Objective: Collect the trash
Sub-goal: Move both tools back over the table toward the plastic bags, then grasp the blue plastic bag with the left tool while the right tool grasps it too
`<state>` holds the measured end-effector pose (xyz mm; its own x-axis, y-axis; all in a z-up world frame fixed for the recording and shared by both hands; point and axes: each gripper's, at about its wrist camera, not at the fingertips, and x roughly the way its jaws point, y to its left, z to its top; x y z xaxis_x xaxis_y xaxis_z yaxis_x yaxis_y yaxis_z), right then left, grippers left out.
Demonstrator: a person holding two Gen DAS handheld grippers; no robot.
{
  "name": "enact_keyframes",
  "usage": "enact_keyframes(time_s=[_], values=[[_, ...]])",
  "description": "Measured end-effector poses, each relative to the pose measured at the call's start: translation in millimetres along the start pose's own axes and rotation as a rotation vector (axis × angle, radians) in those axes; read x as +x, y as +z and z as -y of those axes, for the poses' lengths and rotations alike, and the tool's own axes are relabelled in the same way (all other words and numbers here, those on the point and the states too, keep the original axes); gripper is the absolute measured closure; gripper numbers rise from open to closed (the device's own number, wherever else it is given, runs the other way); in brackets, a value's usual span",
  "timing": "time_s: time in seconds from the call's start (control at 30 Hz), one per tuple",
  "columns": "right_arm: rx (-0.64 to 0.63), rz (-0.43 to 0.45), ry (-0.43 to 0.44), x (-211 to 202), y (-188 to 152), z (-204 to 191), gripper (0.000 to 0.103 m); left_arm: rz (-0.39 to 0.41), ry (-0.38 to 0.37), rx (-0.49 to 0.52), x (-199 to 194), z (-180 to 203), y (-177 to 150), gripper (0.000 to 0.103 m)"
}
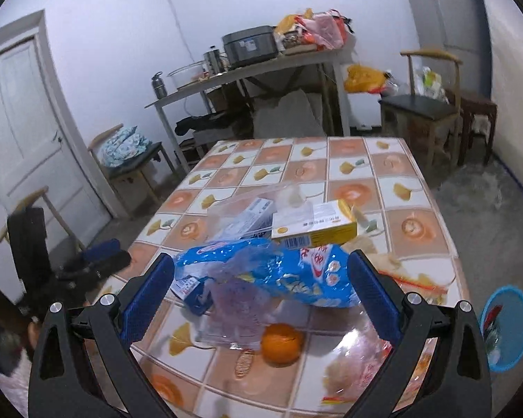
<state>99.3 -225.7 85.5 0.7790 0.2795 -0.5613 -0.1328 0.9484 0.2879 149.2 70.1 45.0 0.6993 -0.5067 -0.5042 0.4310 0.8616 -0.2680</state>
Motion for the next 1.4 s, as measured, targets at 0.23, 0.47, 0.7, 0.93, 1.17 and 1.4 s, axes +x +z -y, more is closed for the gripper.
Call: enact_keyframes(time_s=[0.23, 0.47, 0.7, 0.93, 1.17, 1.4], values=[[0.221, 0.042, -0.043, -17.5, -13.7, 5.3, 0.014, -0.03, -0.174, 0.151, 11.8, 6.3, -3.2, 0.008], [0.319, 0.092, -0.139, -37.9, -18.4, 20.9, 0.024, 0.046, -0.307, 0.175, 15.4, 15.7, 25.1, 0.009], [0.382, 0.088, -0.141, -35.6, -24.3, 46.8, 0.024, -0.151, -0.316, 0.319, 76.7, 65.8, 27.0, 0.009], [0.36, 0.046, -0.082, -11.5, -20.0, 69.7, 0.024, -0.205, -0.146, 0.44, 110.0, 93.2, 11.2, 0.062], [0.342, 0.017, -0.015, 6.5, -25.7, 83.2, 0.033, -0.092, -0.091, 0.347, 88.0, 86.7, 31.1, 0.103], [0.34, 0.054, 0.005, -1.1, -33.9, 84.2, 0.04, 0.083, -0.1, 0.288, 57.2, 81.3, 55.3, 0.103]])
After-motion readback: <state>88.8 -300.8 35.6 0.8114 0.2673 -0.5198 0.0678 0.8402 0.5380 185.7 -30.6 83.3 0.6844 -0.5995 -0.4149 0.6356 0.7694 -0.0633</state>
